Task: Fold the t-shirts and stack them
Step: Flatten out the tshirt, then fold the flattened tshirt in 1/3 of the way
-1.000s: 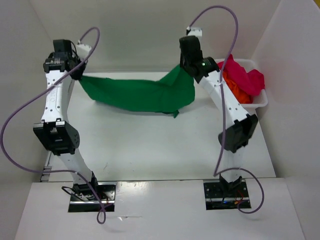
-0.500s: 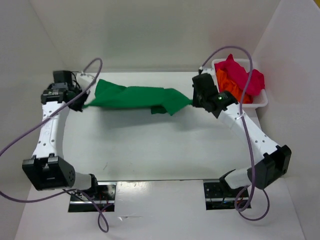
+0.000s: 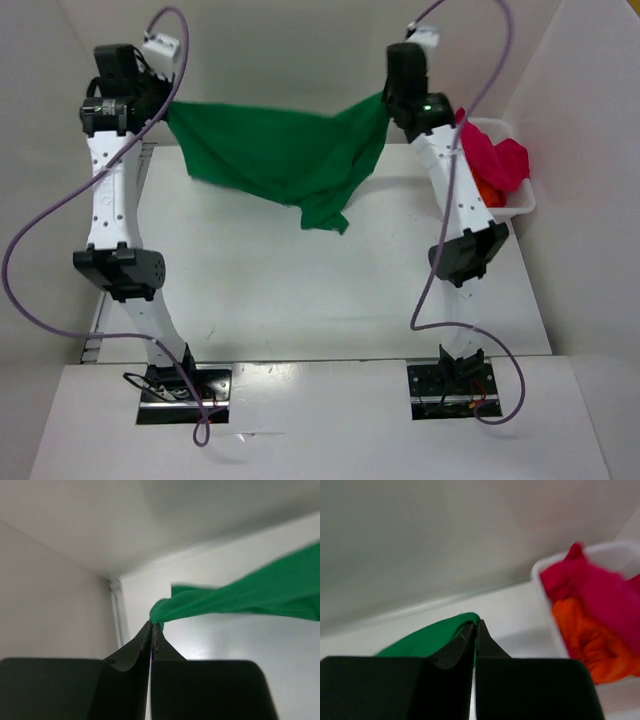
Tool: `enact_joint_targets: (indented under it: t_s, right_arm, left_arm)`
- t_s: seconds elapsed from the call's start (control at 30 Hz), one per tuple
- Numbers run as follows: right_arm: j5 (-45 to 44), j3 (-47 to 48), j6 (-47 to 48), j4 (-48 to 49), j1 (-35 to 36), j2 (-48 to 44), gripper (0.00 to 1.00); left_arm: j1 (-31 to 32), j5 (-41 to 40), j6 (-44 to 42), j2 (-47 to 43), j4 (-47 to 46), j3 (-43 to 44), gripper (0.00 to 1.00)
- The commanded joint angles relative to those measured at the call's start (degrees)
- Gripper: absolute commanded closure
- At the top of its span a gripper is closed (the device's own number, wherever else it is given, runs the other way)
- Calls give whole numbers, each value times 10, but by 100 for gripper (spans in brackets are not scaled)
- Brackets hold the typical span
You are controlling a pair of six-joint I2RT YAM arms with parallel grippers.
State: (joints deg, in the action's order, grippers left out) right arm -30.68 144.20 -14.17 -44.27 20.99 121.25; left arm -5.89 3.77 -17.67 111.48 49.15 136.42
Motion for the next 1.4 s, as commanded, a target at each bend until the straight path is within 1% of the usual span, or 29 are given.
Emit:
enact_joint_targets:
  t_s: [0.0, 0.03, 0.07, 0.13, 0.17, 0.2, 0.23, 0.27, 0.3, 0.33, 0.37, 0.4, 0.43, 0.47, 0.5, 0.53, 0.57, 0.6, 0.63, 0.73, 0.83, 0.93, 1.07, 1.13, 1.2, 1.23, 1.27, 1.33, 1.37]
  right_arm:
    - [-84, 54, 37, 48, -12, -115, 100]
    - [-84, 40, 37, 48, -17, -128, 100]
    - [-84, 5, 43, 48, -17, -140, 100]
    - [-76, -39, 43, 43, -11, -180, 100]
    - [-83, -92, 49, 43, 1, -196, 100]
    - [-95, -125, 59, 48, 11, -212, 100]
    - [-111, -159, 64, 62, 23, -251, 100]
    - [-131, -238, 64, 72, 46, -272, 100]
    - [-140, -278, 64, 79, 58, -295, 100]
    - [-145, -316, 49, 79, 69, -339, 100]
    - [-145, -392, 33, 73, 79, -362, 100]
    - [-145, -430, 14, 65, 99, -382, 100]
    - [-145, -467, -27, 41, 113, -403, 100]
    - [-145, -535, -50, 25, 128, -440, 100]
    - [-130, -565, -75, 6, 156, -456, 100]
    - [-114, -616, -131, -32, 166, -470, 100]
    - [-61, -641, -157, -47, 171, -492, 100]
    - [-33, -666, -178, -57, 172, -503, 100]
    - [-6, -716, -210, -63, 172, -512, 100]
    - [65, -799, -245, -64, 172, -541, 100]
    - [103, -832, -259, -49, 185, -549, 100]
    - [115, -843, -259, -26, 186, -541, 100]
    - [131, -857, -242, 6, 186, -511, 100]
    - [131, -857, -227, 26, 186, -495, 100]
    - [96, -843, -203, 35, 186, -480, 100]
    - [82, -821, -191, 45, 186, -471, 100]
    - [57, -808, -177, 52, 186, -446, 100]
    - [42, -767, -131, 79, 180, -416, 100]
    - [42, -754, -117, 87, 171, -377, 100]
  left_arm:
    - [-4, -29, 5, -75, -15, 44, 100]
    - [-10, -18, 5, -88, -8, 39, 100]
    - [-10, -12, -1, -96, -8, 24, 100]
    - [-10, 6, -19, -132, -8, -27, 100]
    - [-10, 12, -27, -147, -15, -101, 100]
    - [-10, 12, -44, -165, -25, -146, 100]
    - [-10, 12, -53, -203, -47, -190, 100]
    - [-10, 12, -62, -223, -58, -235, 100]
    - [-3, 1, -81, -264, -75, -320, 100]
    - [-3, -5, -90, -283, -75, -358, 100]
    - [3, -10, -98, -302, -75, -392, 100]
    - [3, -16, -106, -337, -75, -425, 100]
    - [3, -31, -125, -354, -75, -490, 100]
    - [3, -38, -136, -373, -75, -523, 100]
    - [3, -43, -148, -407, -75, -554, 100]
    - [3, -51, -170, -422, -75, -585, 100]
    - [3, -56, -179, -447, -75, -643, 100]
    - [3, -56, -188, -456, -66, -670, 100]
    - [10, -72, -188, -464, -58, -694, 100]
    - [10, -86, -208, -478, -49, -780, 100]
    - [10, -97, -221, -493, -49, -837, 100]
    - [10, -104, -221, -505, -49, -871, 100]
    - [10, -144, -221, -511, -49, -890, 100]
    - [10, -149, -205, -511, -44, -895, 100]
    - [10, -164, -205, -511, -44, -895, 100]
    - [10, -164, -200, -511, -52, -895, 100]
    - [10, -172, -199, -511, -70, -895, 100]
    - [10, -180, -185, -493, -91, -887, 100]
    - [4, -180, -179, -469, -105, -868, 100]
